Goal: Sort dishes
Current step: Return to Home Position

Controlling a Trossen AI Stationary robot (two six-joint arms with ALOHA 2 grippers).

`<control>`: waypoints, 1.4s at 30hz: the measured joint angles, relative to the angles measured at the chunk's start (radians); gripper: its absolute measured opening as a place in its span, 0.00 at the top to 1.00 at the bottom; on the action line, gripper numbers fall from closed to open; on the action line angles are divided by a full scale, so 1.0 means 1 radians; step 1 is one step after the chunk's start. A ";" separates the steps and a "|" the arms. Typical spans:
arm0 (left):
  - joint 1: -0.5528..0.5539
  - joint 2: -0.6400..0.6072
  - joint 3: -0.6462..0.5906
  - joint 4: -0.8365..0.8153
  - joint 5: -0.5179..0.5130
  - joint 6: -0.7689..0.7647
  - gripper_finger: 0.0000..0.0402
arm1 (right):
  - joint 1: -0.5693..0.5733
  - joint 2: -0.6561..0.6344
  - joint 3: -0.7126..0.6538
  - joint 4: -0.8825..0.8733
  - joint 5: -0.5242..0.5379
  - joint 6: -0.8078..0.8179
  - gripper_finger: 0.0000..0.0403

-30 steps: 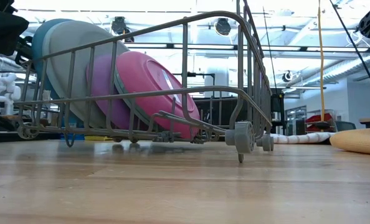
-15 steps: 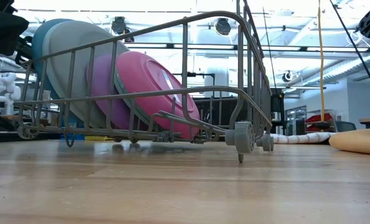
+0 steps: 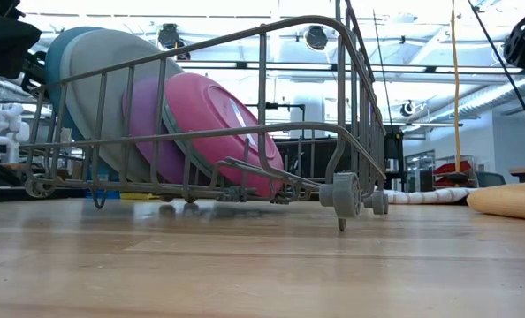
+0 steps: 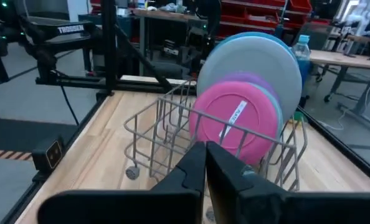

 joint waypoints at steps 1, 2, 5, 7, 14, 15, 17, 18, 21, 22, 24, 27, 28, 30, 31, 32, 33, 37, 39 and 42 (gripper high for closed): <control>0.000 0.000 0.000 0.000 0.000 0.000 1.00 | 0.000 -0.008 0.001 -0.001 -0.005 -0.007 0.98; 0.000 0.000 0.000 0.000 0.000 0.000 1.00 | 0.001 -0.016 0.001 -0.009 -0.025 -0.005 0.98; 0.000 0.000 0.000 0.000 0.000 0.000 1.00 | 0.002 -0.018 -0.005 -0.070 -0.155 0.068 0.98; 0.000 0.000 0.000 0.000 0.000 0.000 1.00 | 0.007 -0.014 -0.044 -0.054 -0.232 0.107 0.98; 0.000 0.000 0.000 0.000 0.000 0.000 1.00 | 0.079 -0.016 -0.340 0.502 -0.283 -0.123 0.98; 0.000 0.000 0.000 0.000 0.000 0.000 1.00 | 0.085 -0.016 -0.388 0.628 -0.311 -0.189 0.98; 0.000 0.000 0.000 0.000 0.000 0.000 1.00 | 0.096 -0.025 -0.483 0.870 -0.399 -0.328 0.98; 0.000 0.000 0.000 0.000 0.000 0.000 1.00 | 0.098 -0.036 -0.530 0.980 -0.453 -0.395 0.98; 0.000 0.000 0.000 0.000 -0.001 0.000 1.00 | 0.100 -0.092 -0.552 1.071 -0.591 -0.541 0.98; 0.000 0.000 0.000 0.000 -0.001 0.000 1.00 | 0.099 -0.113 -0.548 1.077 -0.618 -0.576 0.98; 0.000 0.000 0.000 0.000 -0.001 0.000 1.00 | 0.081 -0.175 -0.551 1.054 -0.641 -0.631 0.98; 0.000 0.000 0.000 0.000 -0.001 0.000 1.00 | -0.024 -0.313 -0.550 0.953 -0.735 -0.646 0.98; 0.000 0.000 0.000 0.000 -0.001 0.000 1.00 | -0.071 -0.364 -0.550 0.904 -0.784 -0.642 0.98; 0.000 0.000 0.000 0.000 -0.001 0.000 1.00 | -0.173 -0.454 -0.550 0.809 -0.884 -0.630 0.98; 0.000 0.000 0.000 0.000 -0.001 0.000 1.00 | -0.226 -0.492 -0.550 0.766 -0.940 -0.626 0.98; 0.000 0.000 0.000 0.000 -0.001 0.000 1.00 | -0.285 -0.530 -0.550 0.720 -0.998 -0.620 0.98; 0.000 0.000 0.000 0.000 -0.001 0.000 1.00 | -0.344 -0.565 -0.551 0.674 -1.056 -0.613 0.98; 0.000 0.000 0.000 0.000 -0.001 0.000 1.00 | -0.583 -0.703 -0.551 0.533 -1.274 -0.596 0.98; 0.000 0.000 0.000 0.000 -0.001 0.000 1.00 | -0.688 -0.757 -0.551 0.491 -1.369 -0.597 0.98; 0.000 0.001 0.000 0.000 0.000 0.000 1.00 | -0.833 -0.755 -0.552 0.475 -1.486 -0.611 0.98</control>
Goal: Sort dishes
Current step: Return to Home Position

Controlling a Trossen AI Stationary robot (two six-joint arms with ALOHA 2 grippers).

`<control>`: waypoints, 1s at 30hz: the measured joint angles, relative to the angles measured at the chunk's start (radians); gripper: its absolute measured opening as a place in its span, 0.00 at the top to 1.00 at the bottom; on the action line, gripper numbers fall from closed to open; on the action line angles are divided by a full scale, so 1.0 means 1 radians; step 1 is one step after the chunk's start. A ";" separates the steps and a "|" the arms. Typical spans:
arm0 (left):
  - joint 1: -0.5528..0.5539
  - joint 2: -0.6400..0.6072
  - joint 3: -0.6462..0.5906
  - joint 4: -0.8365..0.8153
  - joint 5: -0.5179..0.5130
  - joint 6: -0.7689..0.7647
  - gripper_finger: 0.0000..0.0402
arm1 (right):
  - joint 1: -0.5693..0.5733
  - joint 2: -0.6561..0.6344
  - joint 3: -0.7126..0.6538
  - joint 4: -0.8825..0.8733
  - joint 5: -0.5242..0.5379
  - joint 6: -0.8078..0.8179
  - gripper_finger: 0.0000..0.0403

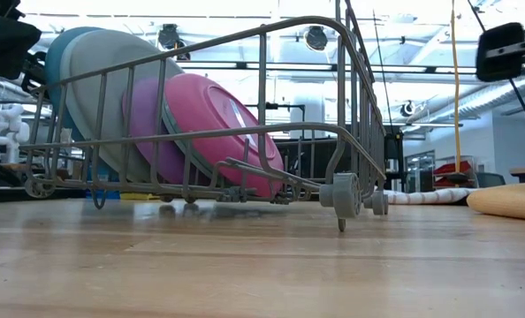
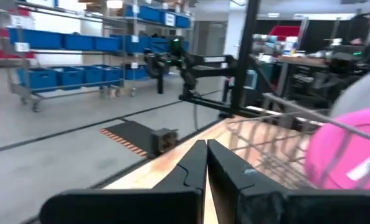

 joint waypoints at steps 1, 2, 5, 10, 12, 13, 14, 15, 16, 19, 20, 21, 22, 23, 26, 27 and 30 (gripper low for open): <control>0.000 0.000 0.000 0.000 0.000 0.000 1.00 | -0.038 0.000 0.000 0.001 -0.024 -0.002 0.98; 0.000 0.000 0.000 0.000 0.000 0.000 1.00 | -0.067 0.000 0.000 -0.005 -0.035 -0.007 0.98; 0.000 0.000 0.000 0.000 0.000 0.000 1.00 | -0.153 0.000 0.000 -0.024 -0.066 -0.030 0.98; 0.000 0.000 0.000 0.000 0.000 0.000 1.00 | -0.237 0.002 0.000 -0.023 -0.082 -0.044 0.98; 0.000 0.000 0.000 0.000 0.000 0.000 1.00 | -0.242 0.008 0.000 -0.024 -0.083 -0.045 0.98; 0.000 0.000 0.000 0.000 0.000 0.000 1.00 | -0.242 0.008 0.000 -0.024 -0.083 -0.047 0.98; 0.000 0.000 0.000 0.000 0.000 0.000 1.00 | -0.242 0.008 0.000 -0.024 -0.084 -0.049 0.98; 0.000 0.000 0.000 0.000 0.000 0.000 1.00 | -0.242 0.008 0.000 -0.024 -0.084 -0.049 0.98; 0.000 0.000 0.000 0.000 0.000 0.000 1.00 | -0.242 0.008 0.000 -0.024 -0.084 -0.049 0.98; 0.000 0.000 0.000 0.000 0.000 0.000 1.00 | -0.242 0.008 0.000 -0.024 -0.084 -0.044 0.98; 0.000 0.000 0.000 0.000 0.000 0.000 1.00 | -0.242 0.008 0.000 -0.024 -0.084 -0.044 0.98; 0.000 0.000 0.000 0.000 0.000 0.000 1.00 | -0.242 0.008 0.000 -0.024 -0.084 -0.044 0.98; 0.000 0.000 0.000 0.000 0.000 0.000 1.00 | -0.242 0.008 0.000 -0.025 -0.084 -0.044 0.98; 0.000 0.000 0.000 0.000 0.000 0.000 1.00 | -0.242 0.008 0.000 -0.025 -0.084 -0.043 0.98; 0.000 0.000 0.000 0.000 0.000 0.000 1.00 | -0.242 0.008 0.000 -0.025 -0.084 -0.042 0.98; 0.000 0.000 0.000 0.000 0.000 0.000 1.00 | -0.242 0.008 0.000 -0.025 -0.084 -0.042 0.98; 0.000 0.000 0.000 0.000 0.000 0.000 1.00 | -0.242 0.008 0.000 -0.025 -0.084 -0.042 0.98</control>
